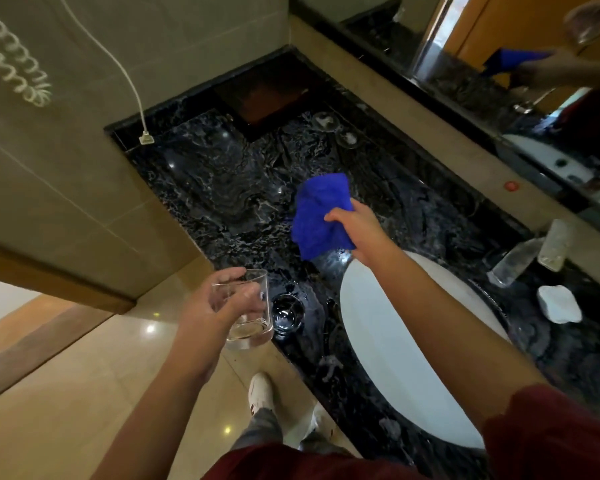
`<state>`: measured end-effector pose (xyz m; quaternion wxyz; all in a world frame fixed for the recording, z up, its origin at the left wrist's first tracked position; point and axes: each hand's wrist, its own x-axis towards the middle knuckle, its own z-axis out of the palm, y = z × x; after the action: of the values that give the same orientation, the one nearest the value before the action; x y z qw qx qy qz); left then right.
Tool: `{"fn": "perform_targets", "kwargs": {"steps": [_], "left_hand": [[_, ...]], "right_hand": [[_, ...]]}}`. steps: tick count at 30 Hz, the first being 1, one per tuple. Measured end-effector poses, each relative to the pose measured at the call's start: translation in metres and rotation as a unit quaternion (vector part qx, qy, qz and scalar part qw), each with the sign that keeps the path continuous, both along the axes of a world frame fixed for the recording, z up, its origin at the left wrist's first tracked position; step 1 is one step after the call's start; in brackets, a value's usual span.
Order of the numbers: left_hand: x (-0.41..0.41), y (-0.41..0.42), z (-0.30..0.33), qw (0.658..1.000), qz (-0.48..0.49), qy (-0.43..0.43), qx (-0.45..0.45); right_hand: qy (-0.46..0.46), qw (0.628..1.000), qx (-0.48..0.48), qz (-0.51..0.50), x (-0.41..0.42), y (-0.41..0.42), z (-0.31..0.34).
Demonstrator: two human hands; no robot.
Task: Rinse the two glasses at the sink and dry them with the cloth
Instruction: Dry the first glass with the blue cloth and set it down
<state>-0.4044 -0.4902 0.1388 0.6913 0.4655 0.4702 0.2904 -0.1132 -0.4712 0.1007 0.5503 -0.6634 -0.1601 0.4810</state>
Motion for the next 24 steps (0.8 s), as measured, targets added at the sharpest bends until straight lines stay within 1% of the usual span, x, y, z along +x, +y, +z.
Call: {"fn": "perform_targets", "kwargs": {"steps": [4,7,10,14,16,19,24], "left_hand": [[0.024,-0.009,0.011,0.999,-0.029,-0.019,0.008],[0.044,-0.018,0.023,0.998,-0.046,-0.037,0.014],[0.065,-0.031,0.037,0.996,-0.056,-0.065,-0.003],[0.099,-0.056,0.057,0.993,-0.07,-0.084,-0.045],[0.118,-0.069,0.062,0.992,-0.086,-0.079,-0.05],[0.146,-0.093,0.069,0.993,-0.088,-0.067,-0.037],[0.179,-0.139,0.073,0.998,-0.054,-0.024,0.02]], "right_hand": [[0.091,0.991,0.073,-0.066,0.008,-0.045,0.028],[0.172,0.971,0.103,-0.128,0.015,-0.092,0.042],[0.251,0.947,0.113,-0.165,0.013,-0.142,0.051],[0.306,0.928,0.13,-0.168,-0.006,-0.201,0.061],[0.325,0.919,0.158,-0.158,-0.021,-0.223,0.064],[0.315,0.915,0.212,-0.136,-0.035,-0.248,0.064],[0.194,0.948,0.218,-0.13,-0.039,-0.277,0.072]]}}
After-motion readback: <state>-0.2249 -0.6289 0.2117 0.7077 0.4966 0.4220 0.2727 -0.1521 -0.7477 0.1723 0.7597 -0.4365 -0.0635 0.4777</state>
